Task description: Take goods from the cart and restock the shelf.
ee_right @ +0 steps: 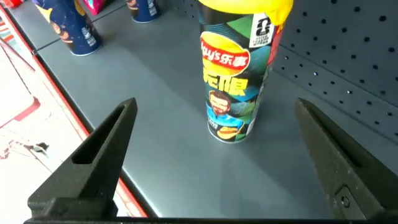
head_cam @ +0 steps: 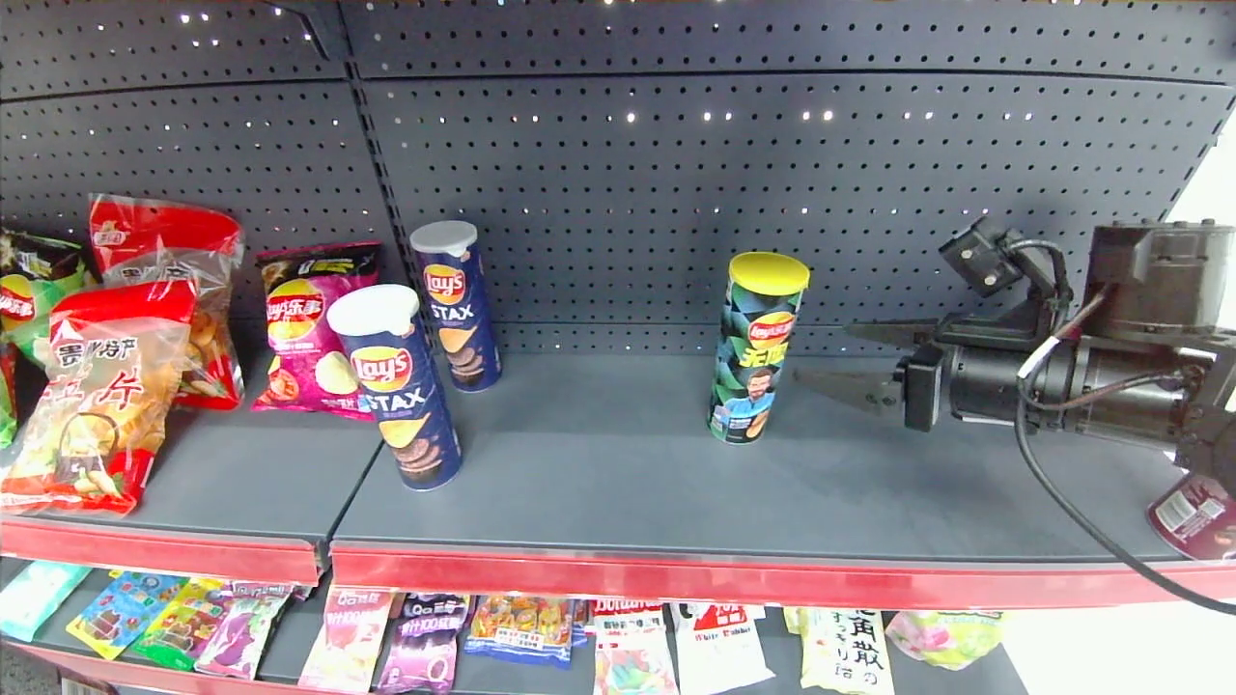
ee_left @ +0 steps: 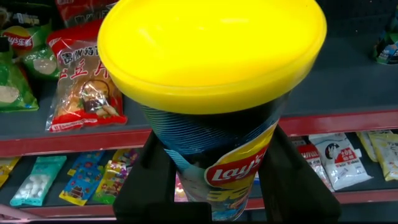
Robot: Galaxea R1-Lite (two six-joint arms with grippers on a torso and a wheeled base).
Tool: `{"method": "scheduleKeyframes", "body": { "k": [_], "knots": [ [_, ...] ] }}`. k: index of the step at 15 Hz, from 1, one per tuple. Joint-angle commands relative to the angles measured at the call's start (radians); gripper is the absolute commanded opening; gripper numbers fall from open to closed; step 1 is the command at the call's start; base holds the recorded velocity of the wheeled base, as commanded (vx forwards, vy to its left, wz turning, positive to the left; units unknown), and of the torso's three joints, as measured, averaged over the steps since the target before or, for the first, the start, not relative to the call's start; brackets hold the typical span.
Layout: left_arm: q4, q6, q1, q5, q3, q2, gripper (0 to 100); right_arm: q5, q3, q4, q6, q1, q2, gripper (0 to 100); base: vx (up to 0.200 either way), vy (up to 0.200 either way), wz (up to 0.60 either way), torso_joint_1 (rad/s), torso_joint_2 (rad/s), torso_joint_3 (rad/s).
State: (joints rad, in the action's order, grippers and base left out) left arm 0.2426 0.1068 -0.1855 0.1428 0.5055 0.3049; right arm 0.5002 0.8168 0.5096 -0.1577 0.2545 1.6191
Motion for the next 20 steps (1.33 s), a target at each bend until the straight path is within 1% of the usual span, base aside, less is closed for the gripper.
{"method": "scheduleKeyframes", "body": {
  "k": [1,3,5,6,7,8,9,13,15,16,17,20],
  "knots": [
    [0.0,0.002,0.0,0.0,-0.001,0.003,0,0.008,0.002,0.0,-0.002,0.002,0.021,100,0.0,0.0,0.0,0.0,0.0,0.0],
    [0.0,0.004,0.0,0.001,0.001,-0.001,0,0.004,0.016,0.003,-0.025,0.002,0.057,100,0.0,0.0,0.0,0.0,0.0,0.0],
    [0.0,0.014,0.0,0.001,0.001,-0.003,0,0.003,0.045,0.006,-0.039,0.0,0.096,100,0.0,0.0,0.0,0.0,0.0,0.0],
    [0.0,0.014,0.001,0.001,0.001,-0.003,0,0.004,0.048,0.006,-0.039,0.0,0.1,100,0.0,0.0,0.0,0.0,0.0,0.0],
    [0.001,0.014,0.0,0.006,-0.001,-0.004,0,0.031,0.085,0.006,-0.037,0.002,0.131,100,0.0,0.0,0.0,0.0,0.0,0.0],
    [0.001,0.014,0.001,0.006,-0.001,-0.004,0,0.037,0.088,0.004,-0.037,0.002,0.134,100,0.0,0.0,0.0,0.0,0.0,0.0],
    [0.001,0.014,0.001,0.009,-0.004,-0.004,0,0.084,0.13,0.004,-0.039,-0.003,0.168,100,0.0,0.0,0.0,0.0,0.0,0.0],
    [0.001,0.019,0.001,0.012,-0.001,-0.001,0,0.109,0.154,0.006,-0.039,-0.02,0.209,100,0.0,0.0,0.0,0.0,0.0,0.0],
    [0.001,0.031,0.001,0.012,-0.004,0.0,0,0.121,0.194,0.006,-0.039,-0.031,0.246,100,0.0,0.0,0.0,0.0,0.0,0.0],
    [0.001,0.031,0.001,0.012,-0.004,0.002,0,0.135,0.208,0.006,-0.039,-0.034,0.254,100,0.0,0.0,0.0,0.0,0.0,0.0],
    [0.001,0.031,0.001,0.012,-0.002,0.007,0,0.175,0.225,0.006,-0.039,-0.04,0.266,100,0.0,0.0,0.0,0.0,0.0,0.0],
    [0.001,0.033,0.001,0.012,-0.004,0.008,0,0.235,0.278,0.004,-0.039,-0.06,0.304,100,0.0,0.0,0.0,0.0,0.0,0.0]
  ]
}}
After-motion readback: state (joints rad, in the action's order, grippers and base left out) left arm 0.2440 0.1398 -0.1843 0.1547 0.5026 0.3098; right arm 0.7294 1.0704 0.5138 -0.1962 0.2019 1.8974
